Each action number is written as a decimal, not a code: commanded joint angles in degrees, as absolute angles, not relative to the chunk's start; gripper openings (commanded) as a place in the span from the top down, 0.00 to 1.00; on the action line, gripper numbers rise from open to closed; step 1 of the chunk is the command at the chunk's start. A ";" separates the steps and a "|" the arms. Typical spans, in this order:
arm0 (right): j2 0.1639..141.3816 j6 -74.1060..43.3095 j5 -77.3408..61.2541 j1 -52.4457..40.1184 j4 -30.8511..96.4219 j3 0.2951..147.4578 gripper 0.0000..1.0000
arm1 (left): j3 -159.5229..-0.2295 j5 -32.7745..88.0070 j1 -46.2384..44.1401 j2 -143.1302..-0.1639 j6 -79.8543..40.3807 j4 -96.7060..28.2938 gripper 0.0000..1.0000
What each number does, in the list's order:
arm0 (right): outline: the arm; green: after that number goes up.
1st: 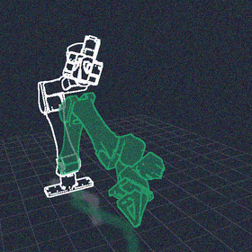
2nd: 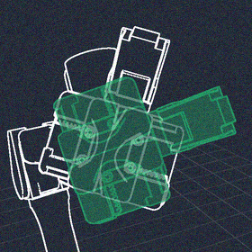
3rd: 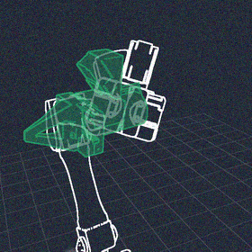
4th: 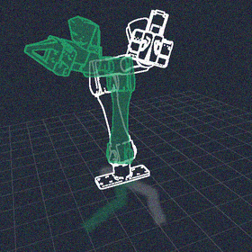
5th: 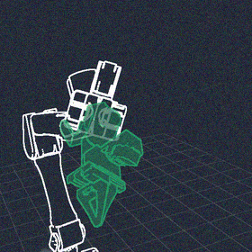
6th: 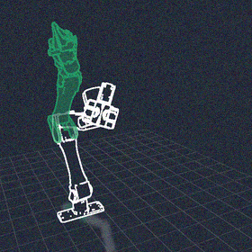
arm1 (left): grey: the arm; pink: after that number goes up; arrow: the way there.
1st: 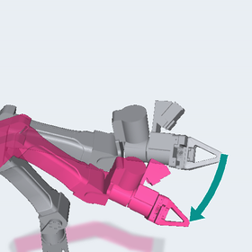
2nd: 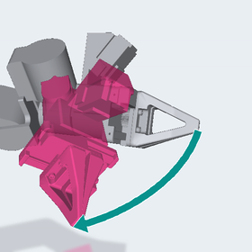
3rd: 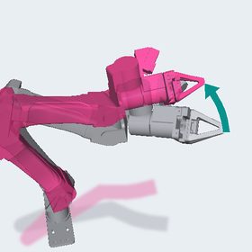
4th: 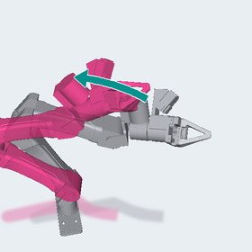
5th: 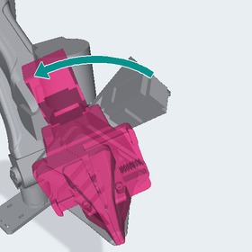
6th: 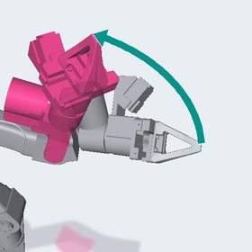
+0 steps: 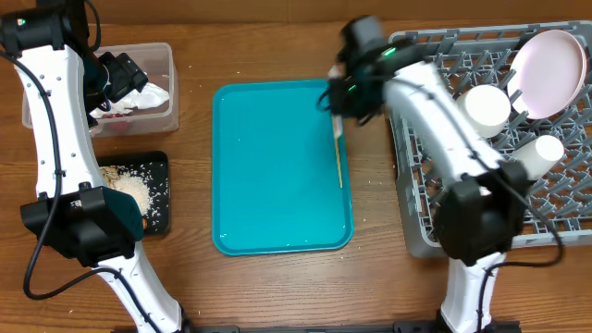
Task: Sort waste into correct bins and load items into the dishwasher rack
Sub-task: 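Carry the fork right and drop it into the dish rack, then move the right gripper back to the wooden chopstick and grasp it, then lift the chopstick and carry it right toward the dish rack, then lower the chopstick into the rack beside the fork and release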
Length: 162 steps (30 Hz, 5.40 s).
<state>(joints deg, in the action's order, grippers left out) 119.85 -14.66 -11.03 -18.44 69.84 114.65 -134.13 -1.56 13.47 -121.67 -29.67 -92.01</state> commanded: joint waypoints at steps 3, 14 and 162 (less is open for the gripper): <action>114.52 3.79 -14.22 -6.33 72.14 121.03 0.96 | -133.86 -2.13 13.08 -121.60 -29.80 -91.59 0.00; 120.03 8.84 -13.65 1.98 67.59 115.11 0.64 | -133.86 -2.11 13.08 -121.62 -29.78 -91.48 0.00; 120.60 5.52 -11.68 2.26 69.67 113.30 0.54 | -133.86 -2.07 13.08 -121.62 -29.80 -91.44 0.00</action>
<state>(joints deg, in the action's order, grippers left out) 120.77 5.28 -10.92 2.57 70.19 113.60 -134.13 -1.56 13.47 -121.67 -29.67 -91.50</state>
